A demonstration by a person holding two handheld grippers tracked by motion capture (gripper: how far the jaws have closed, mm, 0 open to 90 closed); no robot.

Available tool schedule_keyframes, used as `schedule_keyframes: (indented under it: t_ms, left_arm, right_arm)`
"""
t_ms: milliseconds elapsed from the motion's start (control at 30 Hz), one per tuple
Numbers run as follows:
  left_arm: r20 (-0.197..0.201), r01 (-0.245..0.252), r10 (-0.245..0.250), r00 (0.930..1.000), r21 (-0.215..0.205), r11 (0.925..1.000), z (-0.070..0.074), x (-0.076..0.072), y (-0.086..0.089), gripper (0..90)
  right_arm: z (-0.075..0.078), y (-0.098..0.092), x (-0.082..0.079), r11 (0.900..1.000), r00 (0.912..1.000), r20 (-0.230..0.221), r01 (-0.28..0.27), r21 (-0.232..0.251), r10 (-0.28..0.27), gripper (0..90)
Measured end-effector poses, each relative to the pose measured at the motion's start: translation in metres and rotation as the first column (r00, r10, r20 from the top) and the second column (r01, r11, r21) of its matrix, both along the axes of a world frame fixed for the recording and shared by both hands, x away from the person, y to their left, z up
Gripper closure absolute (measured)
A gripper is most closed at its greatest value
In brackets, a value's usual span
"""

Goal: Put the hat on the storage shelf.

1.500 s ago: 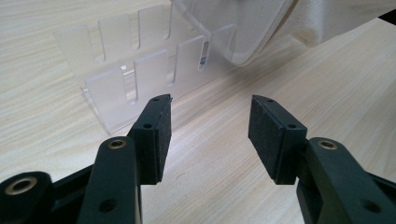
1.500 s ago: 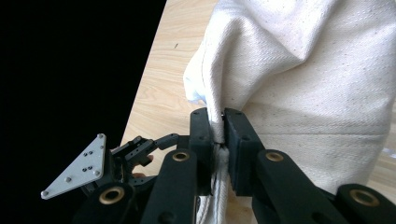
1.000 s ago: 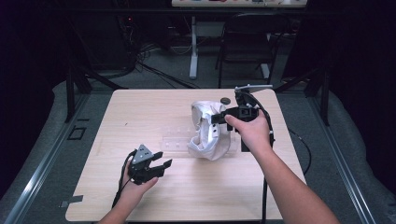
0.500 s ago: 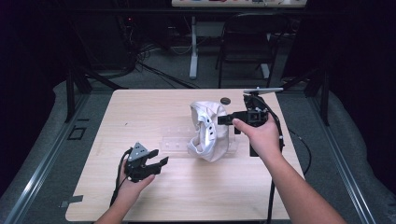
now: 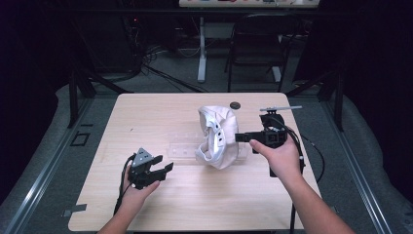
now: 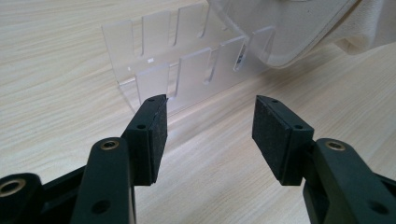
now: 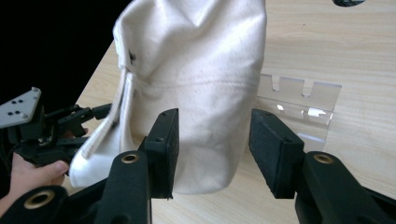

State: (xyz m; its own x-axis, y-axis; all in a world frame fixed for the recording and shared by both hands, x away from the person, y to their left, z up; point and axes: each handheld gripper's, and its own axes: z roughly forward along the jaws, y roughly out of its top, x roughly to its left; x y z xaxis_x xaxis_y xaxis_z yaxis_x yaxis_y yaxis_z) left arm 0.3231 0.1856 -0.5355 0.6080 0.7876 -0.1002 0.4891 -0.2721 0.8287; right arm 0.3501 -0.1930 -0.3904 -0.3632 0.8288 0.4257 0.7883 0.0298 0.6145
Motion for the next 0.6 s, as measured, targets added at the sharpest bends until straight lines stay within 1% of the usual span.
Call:
schedule_keyframes:
  t_ms: [200,300,467,567,600]
  left_arm:
    - [-0.004,-0.004,0.004,1.0,0.004,1.0,-0.001,0.0,0.0,45.9]
    - [-0.007,-0.001,0.001,1.0,0.006,1.0,-0.002,0.0,-0.001,45.9]
    - [-0.005,0.006,-0.006,1.0,0.014,0.9999,-0.003,0.0,-0.003,45.9]
    - [-0.004,0.005,-0.005,1.0,0.014,0.9999,-0.004,0.0,-0.003,45.9]
    - [-0.006,0.003,-0.003,1.0,0.013,0.9999,-0.004,0.0,-0.003,46.0]
  right_arm:
    - [-0.015,-0.005,-0.01,1.0,0.9997,0.022,0.008,-0.004,-0.008,50.5]
    - [-0.026,-0.006,-0.016,1.0,0.9994,0.031,0.018,-0.021,-0.017,50.5]
    - [-0.037,-0.012,-0.022,1.0,0.9994,0.029,0.017,-0.007,-0.017,50.4]
    - [-0.04,-0.015,-0.027,1.0,0.9987,0.046,0.023,0.02,-0.024,49.9]
    - [-0.04,-0.015,-0.029,0.999,0.9987,0.044,0.022,0.027,-0.024,49.6]
